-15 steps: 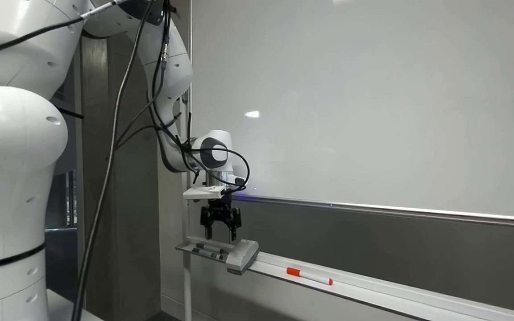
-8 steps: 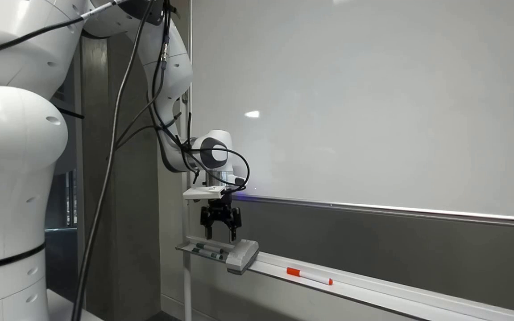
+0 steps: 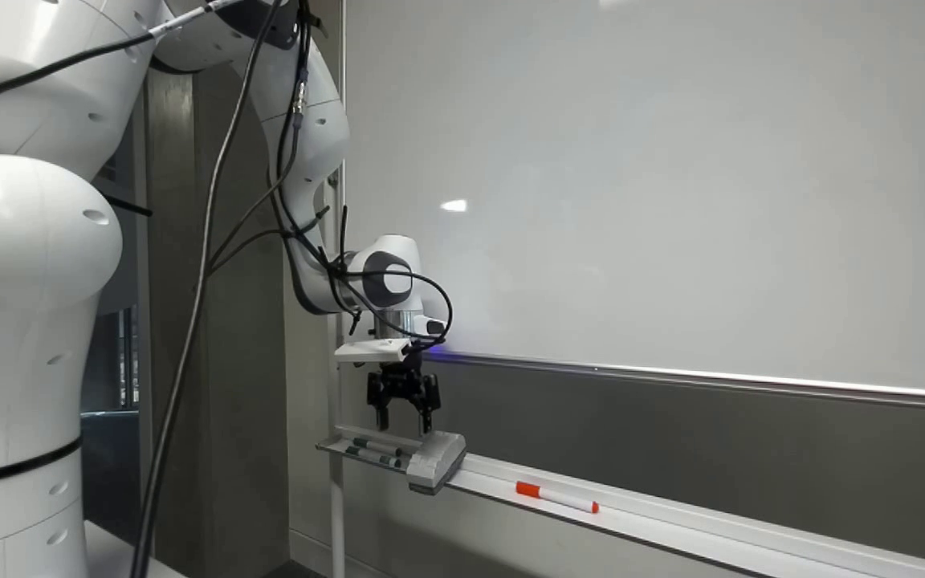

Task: Pick up the white board eraser and move it slightly to the right.

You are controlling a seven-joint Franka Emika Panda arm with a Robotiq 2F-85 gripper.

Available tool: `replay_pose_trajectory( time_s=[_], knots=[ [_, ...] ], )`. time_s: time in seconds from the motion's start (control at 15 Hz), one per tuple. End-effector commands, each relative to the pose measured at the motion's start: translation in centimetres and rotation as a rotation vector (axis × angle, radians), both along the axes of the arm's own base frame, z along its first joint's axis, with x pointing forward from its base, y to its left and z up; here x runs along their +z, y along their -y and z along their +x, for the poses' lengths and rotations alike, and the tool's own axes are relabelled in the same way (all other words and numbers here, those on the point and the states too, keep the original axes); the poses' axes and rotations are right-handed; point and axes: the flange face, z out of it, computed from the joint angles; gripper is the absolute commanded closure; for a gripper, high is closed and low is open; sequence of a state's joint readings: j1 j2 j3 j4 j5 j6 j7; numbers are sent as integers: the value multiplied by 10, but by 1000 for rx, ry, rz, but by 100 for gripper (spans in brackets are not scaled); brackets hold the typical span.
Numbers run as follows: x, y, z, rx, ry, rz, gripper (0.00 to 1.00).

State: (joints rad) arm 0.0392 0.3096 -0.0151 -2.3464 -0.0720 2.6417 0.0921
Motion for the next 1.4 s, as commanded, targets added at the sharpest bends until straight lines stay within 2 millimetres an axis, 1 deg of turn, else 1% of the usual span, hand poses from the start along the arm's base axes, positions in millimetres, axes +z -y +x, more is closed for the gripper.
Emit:
replay_pose_trajectory(
  time_s=[0.0,0.27,0.47,0.93,1.33],
  knots=[
    [-4,12,6,-22,66,-9,0],
    [-21,25,10,-39,90,-15,0],
    [-32,29,12,-35,108,-14,0],
    [-42,26,17,-7,182,-3,0],
    [-56,23,17,2,177,0,0]
  ],
)
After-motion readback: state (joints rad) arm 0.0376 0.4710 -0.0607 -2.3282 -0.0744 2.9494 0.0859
